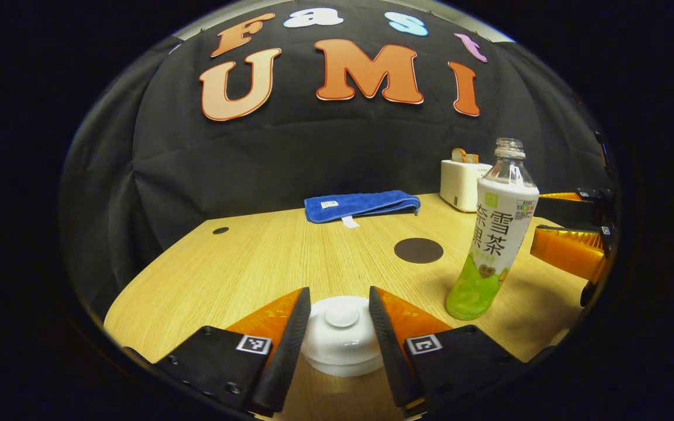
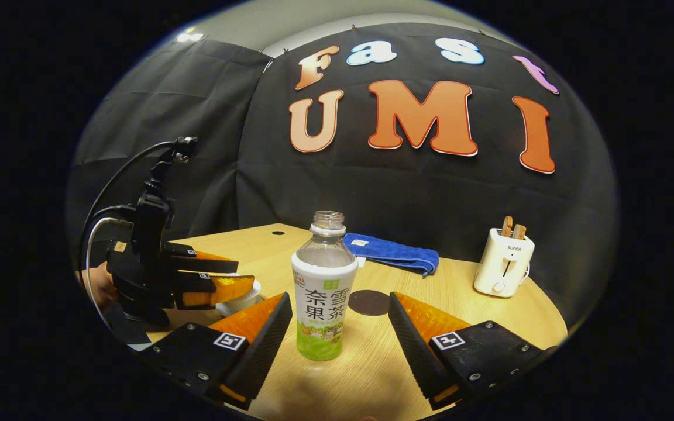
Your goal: Open the teacup lid with one hand, grasp the water bottle and pour water into the teacup with the other hand; after pouring, place the water bottle on the coaster and then close the teacup lid.
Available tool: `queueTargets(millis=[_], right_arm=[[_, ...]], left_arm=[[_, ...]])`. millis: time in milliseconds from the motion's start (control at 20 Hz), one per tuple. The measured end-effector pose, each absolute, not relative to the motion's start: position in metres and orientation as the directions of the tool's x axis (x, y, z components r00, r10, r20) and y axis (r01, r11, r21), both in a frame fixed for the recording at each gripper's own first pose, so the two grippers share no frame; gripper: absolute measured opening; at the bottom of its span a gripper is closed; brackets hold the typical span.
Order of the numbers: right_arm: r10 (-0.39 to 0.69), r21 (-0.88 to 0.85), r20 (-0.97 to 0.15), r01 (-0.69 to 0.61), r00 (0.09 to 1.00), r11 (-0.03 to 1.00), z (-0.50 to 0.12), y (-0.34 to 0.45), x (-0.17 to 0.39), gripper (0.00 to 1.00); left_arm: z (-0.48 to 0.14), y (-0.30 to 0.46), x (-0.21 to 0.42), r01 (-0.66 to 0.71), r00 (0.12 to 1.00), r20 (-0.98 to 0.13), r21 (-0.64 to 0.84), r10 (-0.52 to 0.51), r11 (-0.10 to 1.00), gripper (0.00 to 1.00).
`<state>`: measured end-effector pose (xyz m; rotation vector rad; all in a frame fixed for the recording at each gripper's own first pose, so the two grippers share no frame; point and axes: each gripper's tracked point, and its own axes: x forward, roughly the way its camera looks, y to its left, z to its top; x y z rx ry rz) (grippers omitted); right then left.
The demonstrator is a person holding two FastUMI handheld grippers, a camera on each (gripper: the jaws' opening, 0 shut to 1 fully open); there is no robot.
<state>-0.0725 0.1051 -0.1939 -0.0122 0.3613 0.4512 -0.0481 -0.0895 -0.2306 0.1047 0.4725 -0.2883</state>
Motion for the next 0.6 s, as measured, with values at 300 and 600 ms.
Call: queueTargets(millis=[300,600], right_arm=[[0.428,0.06,-0.364,-0.438,0.827,0.897,-0.205,0.106,-0.072,0.99],[0.427,0.043,-0.403,-0.45,0.809,0.892,-0.221,0.116,-0.069,0.99]], left_arm=[[-0.231,-0.089,-0.042,0.288,0.855,-0.462,0.049,-0.234,0.956,0.37],[-0.207,-0.076,-0.037,0.249,0.899,-0.391,0.083,-0.198,0.965,0.31]])
